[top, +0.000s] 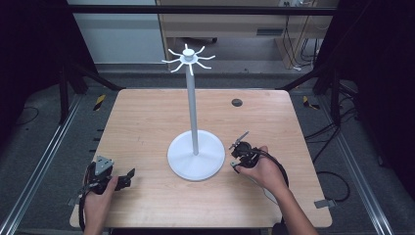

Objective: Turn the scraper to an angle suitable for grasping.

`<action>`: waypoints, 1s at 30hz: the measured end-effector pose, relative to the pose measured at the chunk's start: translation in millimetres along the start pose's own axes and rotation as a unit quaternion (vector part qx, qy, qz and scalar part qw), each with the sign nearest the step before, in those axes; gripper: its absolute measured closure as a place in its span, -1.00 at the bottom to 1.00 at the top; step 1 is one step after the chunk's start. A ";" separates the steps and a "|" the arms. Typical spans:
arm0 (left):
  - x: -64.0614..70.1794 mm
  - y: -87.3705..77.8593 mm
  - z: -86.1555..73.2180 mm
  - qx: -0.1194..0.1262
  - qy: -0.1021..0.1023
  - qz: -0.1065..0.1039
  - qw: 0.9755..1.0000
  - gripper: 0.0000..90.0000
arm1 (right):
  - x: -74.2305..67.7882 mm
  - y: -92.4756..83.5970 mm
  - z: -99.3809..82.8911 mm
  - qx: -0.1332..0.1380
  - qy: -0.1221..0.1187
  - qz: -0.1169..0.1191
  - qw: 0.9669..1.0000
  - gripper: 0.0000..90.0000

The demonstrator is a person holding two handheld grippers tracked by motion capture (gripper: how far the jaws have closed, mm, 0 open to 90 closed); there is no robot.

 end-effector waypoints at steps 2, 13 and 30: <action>-0.2 0.0 0.2 0.001 -0.001 0.000 1.000 -0.93 | 0.3 1.2 -0.8 -0.009 0.001 -0.003 1.000 0.28; 0.2 0.3 0.6 0.001 0.001 0.000 1.000 -0.93 | 3.4 7.4 -0.1 -0.037 -0.002 -0.004 0.999 0.39; 0.6 0.4 0.9 0.001 0.002 0.000 1.000 -0.93 | 0.6 11.0 -1.7 -0.050 -0.001 0.008 0.999 0.59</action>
Point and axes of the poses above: each handheld gripper's, and its own axes: y roughly forward along the jaws, z roughly out of its top, x roughly to its right, the point moved 9 cm from there along y, roughly forward along the jaws, and after that the axes turned 14 degrees about y, right-handed, at the moved point
